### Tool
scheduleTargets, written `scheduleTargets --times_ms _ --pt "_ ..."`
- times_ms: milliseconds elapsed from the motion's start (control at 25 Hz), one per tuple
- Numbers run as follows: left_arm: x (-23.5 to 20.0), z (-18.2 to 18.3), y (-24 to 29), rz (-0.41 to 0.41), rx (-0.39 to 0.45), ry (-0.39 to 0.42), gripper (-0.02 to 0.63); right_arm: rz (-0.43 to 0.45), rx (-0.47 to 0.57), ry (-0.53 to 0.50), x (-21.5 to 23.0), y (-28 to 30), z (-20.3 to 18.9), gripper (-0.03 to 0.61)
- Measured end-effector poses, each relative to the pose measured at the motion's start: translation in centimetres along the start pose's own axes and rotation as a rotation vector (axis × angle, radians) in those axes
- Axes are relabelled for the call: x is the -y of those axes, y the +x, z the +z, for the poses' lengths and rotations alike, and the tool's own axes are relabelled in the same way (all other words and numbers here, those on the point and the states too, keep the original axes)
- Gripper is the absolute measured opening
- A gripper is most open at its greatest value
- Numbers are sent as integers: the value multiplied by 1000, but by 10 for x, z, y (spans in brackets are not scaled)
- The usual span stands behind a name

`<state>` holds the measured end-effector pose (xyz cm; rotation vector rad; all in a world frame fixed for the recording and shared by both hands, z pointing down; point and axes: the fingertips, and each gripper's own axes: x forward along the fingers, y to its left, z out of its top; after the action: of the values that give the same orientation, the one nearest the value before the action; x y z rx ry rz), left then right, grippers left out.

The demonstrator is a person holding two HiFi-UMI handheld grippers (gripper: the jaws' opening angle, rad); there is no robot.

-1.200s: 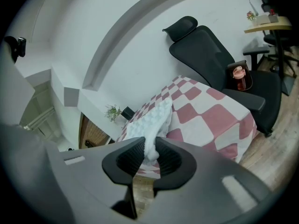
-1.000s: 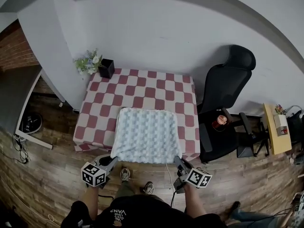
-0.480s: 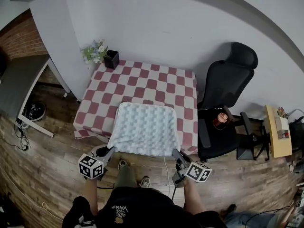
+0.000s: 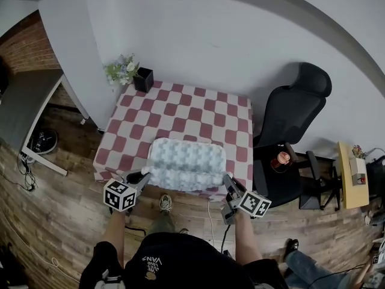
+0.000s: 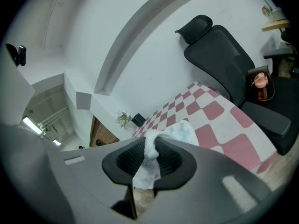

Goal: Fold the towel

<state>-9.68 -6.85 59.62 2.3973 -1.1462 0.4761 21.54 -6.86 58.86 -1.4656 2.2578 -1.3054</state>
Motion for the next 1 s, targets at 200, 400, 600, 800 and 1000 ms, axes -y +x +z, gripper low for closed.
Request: scheduleTargets --times_ms 200,400,600,800,1000 --pt "-29 19 40 -37 -77 1 48 -55 5 37 21 40 19 71" --pt "-60 32 84 -61 -154 -9 49 -107 -3 56 41 75 33 72" --pt "-82 34 123 -77 -228 -47 49 -170 -25 76 68 107 42 72" --pt "-96 30 145 -76 -272 -99 49 -204 -51 81 85 132 48 74" --pt "-113 23 157 -46 -291 -218 55 -228 -81 102 96 150 49 79"
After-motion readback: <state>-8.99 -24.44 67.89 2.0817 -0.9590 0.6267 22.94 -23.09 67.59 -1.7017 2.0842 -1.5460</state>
